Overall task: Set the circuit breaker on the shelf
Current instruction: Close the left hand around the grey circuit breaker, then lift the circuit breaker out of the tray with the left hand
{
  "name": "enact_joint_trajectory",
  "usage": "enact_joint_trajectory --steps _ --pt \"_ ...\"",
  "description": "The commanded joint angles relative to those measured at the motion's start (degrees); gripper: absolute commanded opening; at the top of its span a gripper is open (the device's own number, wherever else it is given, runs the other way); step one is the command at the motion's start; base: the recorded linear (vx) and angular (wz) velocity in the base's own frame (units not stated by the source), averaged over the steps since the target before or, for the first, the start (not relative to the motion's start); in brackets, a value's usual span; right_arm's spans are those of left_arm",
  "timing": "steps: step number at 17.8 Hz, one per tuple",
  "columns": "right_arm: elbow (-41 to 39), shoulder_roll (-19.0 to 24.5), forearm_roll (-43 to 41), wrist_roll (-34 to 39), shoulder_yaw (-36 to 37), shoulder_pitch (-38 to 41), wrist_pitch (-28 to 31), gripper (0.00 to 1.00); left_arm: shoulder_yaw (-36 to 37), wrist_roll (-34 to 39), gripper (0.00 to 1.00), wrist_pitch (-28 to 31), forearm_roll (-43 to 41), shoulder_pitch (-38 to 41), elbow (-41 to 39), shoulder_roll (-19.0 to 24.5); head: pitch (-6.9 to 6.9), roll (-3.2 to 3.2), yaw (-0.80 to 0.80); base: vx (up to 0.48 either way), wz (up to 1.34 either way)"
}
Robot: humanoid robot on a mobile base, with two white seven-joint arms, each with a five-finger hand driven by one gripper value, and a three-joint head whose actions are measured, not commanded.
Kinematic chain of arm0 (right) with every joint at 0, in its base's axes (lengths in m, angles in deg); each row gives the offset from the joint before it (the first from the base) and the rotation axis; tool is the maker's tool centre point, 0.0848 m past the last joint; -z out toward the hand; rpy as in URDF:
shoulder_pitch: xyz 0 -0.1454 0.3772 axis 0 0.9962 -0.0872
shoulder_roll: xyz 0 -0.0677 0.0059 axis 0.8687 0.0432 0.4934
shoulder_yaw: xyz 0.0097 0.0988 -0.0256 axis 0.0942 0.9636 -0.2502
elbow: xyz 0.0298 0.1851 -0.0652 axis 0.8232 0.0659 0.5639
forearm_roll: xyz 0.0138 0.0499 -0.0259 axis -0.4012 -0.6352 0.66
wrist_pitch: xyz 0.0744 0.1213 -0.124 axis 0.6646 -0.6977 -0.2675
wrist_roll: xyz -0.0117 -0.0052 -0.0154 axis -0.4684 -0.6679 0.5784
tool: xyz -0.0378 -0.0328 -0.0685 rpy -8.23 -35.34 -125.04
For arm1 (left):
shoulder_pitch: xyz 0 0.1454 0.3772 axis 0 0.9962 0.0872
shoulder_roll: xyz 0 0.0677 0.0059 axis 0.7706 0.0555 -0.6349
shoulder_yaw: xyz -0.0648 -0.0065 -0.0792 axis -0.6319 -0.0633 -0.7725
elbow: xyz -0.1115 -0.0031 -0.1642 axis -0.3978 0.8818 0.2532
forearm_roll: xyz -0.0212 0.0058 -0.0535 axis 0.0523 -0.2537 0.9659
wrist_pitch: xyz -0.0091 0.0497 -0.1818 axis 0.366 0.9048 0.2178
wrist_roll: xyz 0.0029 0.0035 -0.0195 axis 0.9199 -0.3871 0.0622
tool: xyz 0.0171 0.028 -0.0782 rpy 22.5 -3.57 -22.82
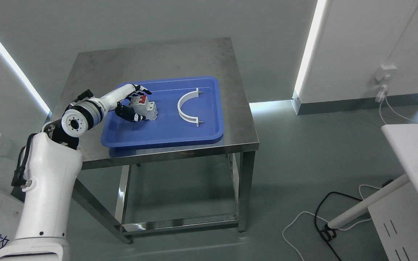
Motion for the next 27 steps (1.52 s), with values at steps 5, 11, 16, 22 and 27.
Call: enact_joint_trajectory --steps 5,11,16,22,27 --pt "0.01 -1.00 -0.04 -0.04 0.00 0.88 -1.91 1.00 -2.45 0.06 0.17 -5.32 -0.02 -0.35 1.89 -0.73 0.00 0.00 0.00 0.000 0.00" --pt "0.01 -1.00 -0.05 -0.04 0.00 0.88 -1.91 1.00 -19.55 0.24 0.09 -7.35 4.79 -1.14 -5.38 -7.56 0.00 0.00 0.00 0.000 0.00" --pt "0.01 -1.00 0.04 -0.04 0.00 0.88 -1.91 1.00 -34.01 9.69 0.11 -7.62 12.00 1.05 -15.50 -13.97 0.00 0.00 0.00 0.000 0.00" --pt "0.01 -1.00 0.04 -0.04 0.00 0.88 -1.91 1.00 -26.04 38.72 0.11 -5.70 26.25 12.53 -28.99 -13.97 0.00 0.00 0.00 0.000 0.00" --pt "0.01 -1.00 0.04 -0.04 0.00 0.88 -1.91 1.00 -24.87 37.34 0.10 -6.12 33.99 28.89 -41.25 -13.97 0.00 0.00 0.00 0.000 0.00"
